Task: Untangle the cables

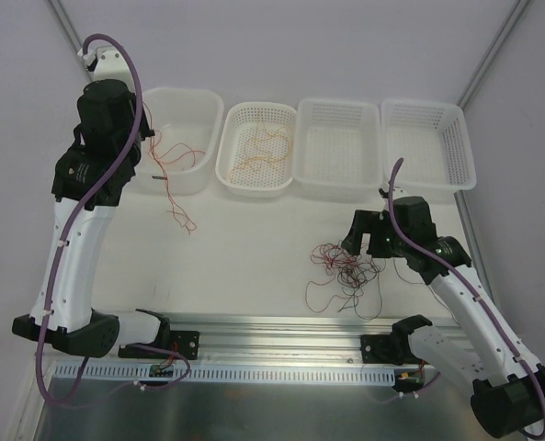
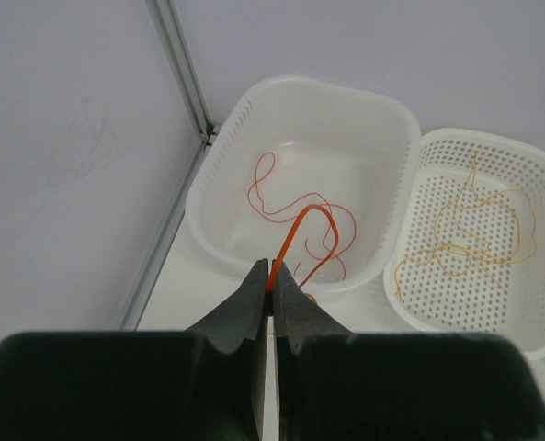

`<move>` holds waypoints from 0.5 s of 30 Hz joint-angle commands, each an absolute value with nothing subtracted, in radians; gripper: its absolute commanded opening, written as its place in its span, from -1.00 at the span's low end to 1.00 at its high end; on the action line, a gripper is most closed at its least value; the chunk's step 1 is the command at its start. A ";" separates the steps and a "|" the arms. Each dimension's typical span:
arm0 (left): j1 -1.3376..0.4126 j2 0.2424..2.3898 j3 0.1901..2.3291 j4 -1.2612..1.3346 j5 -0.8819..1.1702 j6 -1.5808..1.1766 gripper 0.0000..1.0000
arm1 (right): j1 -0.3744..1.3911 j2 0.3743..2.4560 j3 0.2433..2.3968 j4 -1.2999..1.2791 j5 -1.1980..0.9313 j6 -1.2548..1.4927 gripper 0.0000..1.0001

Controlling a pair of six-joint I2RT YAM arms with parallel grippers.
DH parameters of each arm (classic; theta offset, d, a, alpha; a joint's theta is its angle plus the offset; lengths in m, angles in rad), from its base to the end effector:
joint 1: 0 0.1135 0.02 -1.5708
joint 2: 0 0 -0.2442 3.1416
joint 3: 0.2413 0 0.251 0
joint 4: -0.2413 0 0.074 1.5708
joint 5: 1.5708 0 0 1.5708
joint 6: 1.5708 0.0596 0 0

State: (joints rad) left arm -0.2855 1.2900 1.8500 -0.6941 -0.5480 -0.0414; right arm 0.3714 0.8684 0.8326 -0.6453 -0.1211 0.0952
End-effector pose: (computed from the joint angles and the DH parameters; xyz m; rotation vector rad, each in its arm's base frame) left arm 0.2493 -0.0408 0.5117 -0.2004 1.6781 0.2217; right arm 0.1944 0.0834 0.2673 -0.3781 2.2431 0.3847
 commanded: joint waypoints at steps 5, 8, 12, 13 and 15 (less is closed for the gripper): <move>-0.270 1.302 1.993 -0.663 -0.505 -0.009 -1.00 | 0.377 0.850 0.891 -0.652 -0.117 0.081 0.94; -0.270 1.298 2.006 -0.661 -0.483 -0.014 -1.00 | 0.377 0.848 0.896 -0.653 -0.118 0.083 0.94; -0.268 1.275 2.005 -0.663 -0.456 -0.017 -1.00 | 0.387 0.845 0.905 -0.653 -0.123 0.080 0.94; -0.268 1.272 2.003 -0.664 -0.451 -0.020 -1.00 | 0.387 0.844 0.907 -0.653 -0.123 0.080 0.94; -0.268 1.259 2.005 -0.663 -0.443 -0.020 -1.00 | 0.390 0.841 0.911 -0.655 -0.124 0.080 0.94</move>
State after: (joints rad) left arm -0.2794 1.2953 1.9778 -0.6926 -0.4786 -0.0326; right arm 0.3809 0.8646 0.8497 -0.6521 -0.1207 0.0948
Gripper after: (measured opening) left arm 0.008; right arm 0.969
